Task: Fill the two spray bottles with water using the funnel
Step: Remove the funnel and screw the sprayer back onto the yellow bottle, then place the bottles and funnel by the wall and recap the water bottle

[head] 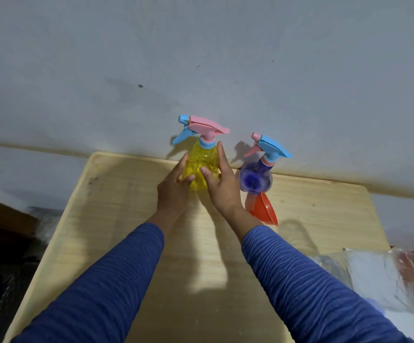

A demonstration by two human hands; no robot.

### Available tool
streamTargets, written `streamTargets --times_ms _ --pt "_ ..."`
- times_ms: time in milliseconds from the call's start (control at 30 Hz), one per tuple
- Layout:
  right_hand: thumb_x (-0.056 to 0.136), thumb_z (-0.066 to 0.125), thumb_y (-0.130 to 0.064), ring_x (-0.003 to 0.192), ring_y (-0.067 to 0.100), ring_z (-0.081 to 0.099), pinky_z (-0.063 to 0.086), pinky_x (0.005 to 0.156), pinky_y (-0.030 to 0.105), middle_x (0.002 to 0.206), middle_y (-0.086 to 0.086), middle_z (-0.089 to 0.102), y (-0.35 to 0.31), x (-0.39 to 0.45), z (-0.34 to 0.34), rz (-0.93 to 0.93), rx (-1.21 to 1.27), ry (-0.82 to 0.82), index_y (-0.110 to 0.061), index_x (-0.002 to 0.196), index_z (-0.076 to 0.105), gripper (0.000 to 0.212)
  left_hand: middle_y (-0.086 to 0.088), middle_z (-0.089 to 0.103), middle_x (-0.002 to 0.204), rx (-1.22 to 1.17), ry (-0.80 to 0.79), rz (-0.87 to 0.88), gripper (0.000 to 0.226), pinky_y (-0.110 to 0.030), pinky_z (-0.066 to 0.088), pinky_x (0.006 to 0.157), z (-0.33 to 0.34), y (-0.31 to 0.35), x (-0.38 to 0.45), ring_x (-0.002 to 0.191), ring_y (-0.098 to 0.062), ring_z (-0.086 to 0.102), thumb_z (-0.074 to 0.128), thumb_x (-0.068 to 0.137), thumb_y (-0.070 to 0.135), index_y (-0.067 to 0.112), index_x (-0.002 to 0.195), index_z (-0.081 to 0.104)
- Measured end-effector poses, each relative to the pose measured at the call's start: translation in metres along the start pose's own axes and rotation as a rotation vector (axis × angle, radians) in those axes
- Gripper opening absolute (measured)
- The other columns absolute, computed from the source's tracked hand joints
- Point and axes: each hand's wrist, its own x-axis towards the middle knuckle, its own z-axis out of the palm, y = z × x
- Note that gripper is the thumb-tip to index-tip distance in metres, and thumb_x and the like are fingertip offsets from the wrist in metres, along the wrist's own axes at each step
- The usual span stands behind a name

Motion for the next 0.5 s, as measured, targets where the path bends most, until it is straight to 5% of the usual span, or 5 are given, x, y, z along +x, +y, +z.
streamTargets --times_ms 200,400,500 --pt "0.09 0.054 -0.046 0.14 0.026 0.03 0.027 0.114 0.035 0.151 0.012 0.033 0.009 -0.004 -0.008 0.14 -0.336 -0.19 -0.009 0.148 0.02 0.076 -0.005 0.038 0.15 0.217 -0.126 -0.029 0.06 -0.025 0.031 0.101 -0.001 -0.001 -0.003 0.135 -0.024 0.038 0.048 0.097 0.033 0.025 0.15 0.02" --pt "0.096 0.044 -0.029 0.131 0.033 0.036 0.03 0.106 0.036 0.135 0.02 0.047 -0.021 -0.009 -0.029 0.207 -0.755 -0.441 -0.002 0.128 0.048 0.042 -0.011 0.03 0.149 0.492 -0.255 -0.048 0.067 -0.035 0.031 0.107 -0.011 0.006 -0.006 0.136 -0.025 0.031 0.051 0.094 0.034 0.013 0.149 0.02" --pt "0.094 0.046 -0.027 0.126 0.033 0.042 0.036 0.103 0.038 0.133 0.018 0.047 -0.023 -0.013 -0.034 0.223 -0.843 -0.443 -0.004 0.13 0.044 0.043 -0.01 0.035 0.145 0.677 -0.307 -0.039 0.068 -0.037 0.034 0.104 -0.015 0.012 -0.013 0.135 -0.025 0.031 0.052 0.093 0.036 0.013 0.148 0.019"
